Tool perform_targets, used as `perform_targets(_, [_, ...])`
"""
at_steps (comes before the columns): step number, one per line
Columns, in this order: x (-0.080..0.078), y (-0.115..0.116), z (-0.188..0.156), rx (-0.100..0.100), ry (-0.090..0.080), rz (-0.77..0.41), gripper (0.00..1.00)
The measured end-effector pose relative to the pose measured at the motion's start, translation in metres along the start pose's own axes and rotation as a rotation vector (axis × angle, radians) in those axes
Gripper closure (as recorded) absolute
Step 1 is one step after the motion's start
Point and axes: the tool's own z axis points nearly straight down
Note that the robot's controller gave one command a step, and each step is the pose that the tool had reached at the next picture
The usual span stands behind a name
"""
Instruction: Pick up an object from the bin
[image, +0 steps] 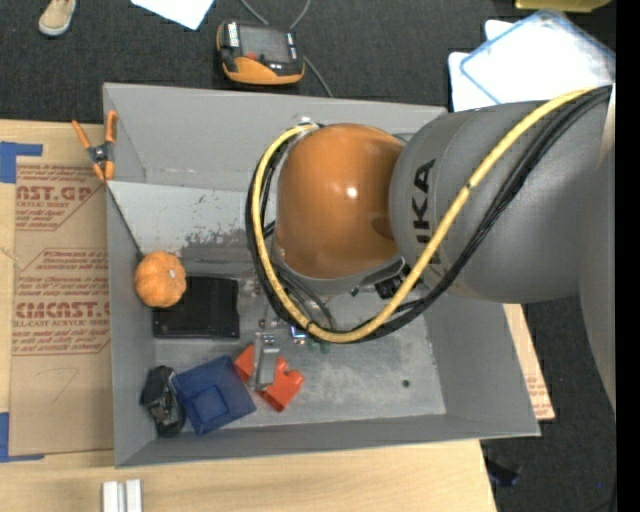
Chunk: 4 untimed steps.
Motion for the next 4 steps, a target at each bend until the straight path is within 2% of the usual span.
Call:
perform_targets(1, [0.008, -0.009, 0.051, 0.001, 0.004, -0.067, 0.00])
perform_targets(2, [0.007, 0.003, 0.080, -0.003, -0.004, -0.018, 0.00])
perform_targets(3, [-0.003, -0.015, 0.147, -0.002, -0.006, -0.195, 0.00])
perform_targets(4, [0.005, -0.014, 0.137, 0.001, 0.011, -0.163, 0.00])
